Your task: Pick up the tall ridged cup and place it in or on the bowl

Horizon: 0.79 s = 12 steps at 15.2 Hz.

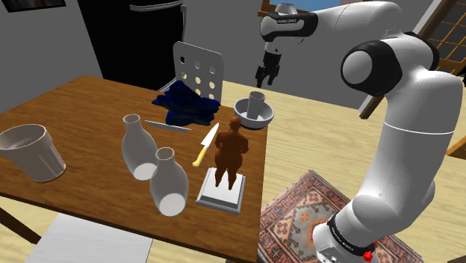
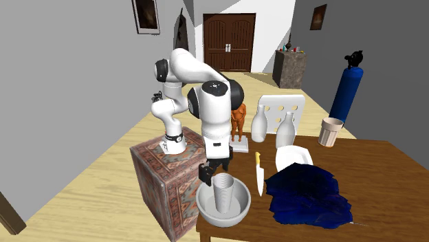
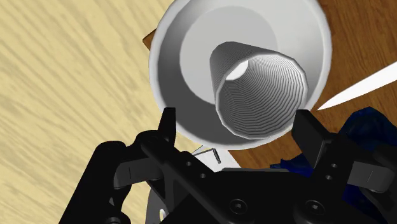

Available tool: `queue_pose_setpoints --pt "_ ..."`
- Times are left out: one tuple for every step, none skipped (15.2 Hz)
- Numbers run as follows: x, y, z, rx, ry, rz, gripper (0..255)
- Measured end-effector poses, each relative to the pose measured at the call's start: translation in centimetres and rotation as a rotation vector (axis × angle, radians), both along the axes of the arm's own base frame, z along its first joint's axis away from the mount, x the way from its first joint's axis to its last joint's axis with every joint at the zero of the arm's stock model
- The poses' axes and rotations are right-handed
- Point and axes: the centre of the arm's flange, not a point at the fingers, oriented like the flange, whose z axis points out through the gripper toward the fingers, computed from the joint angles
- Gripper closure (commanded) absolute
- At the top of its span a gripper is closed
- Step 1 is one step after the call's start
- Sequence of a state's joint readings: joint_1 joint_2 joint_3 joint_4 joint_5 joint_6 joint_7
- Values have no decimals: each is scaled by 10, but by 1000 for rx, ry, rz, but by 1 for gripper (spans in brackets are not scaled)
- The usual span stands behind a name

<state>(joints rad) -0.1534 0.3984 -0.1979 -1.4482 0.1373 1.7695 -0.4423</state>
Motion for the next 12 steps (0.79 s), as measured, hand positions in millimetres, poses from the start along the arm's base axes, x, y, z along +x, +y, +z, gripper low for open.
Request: queue_pose_setpoints --pt "0 0 0 0 0 0 0" --pt "2 0 6 0 0 0 0" --pt "2 0 15 0 0 0 0" --pt "2 -1 26 0 -1 0 0" --pt "2 -1 38 0 -1 0 0" --pt "2 -1 44 0 -1 0 0" --pt "2 -2 47 0 -1 0 0" --pt "2 -3 48 0 -1 0 0" --pt "2 -3 49 0 0 0 0" --pt "2 -4 49 0 0 0 0" --pt "2 -4 50 0 0 0 0" --pt "2 -4 50 0 0 0 0"
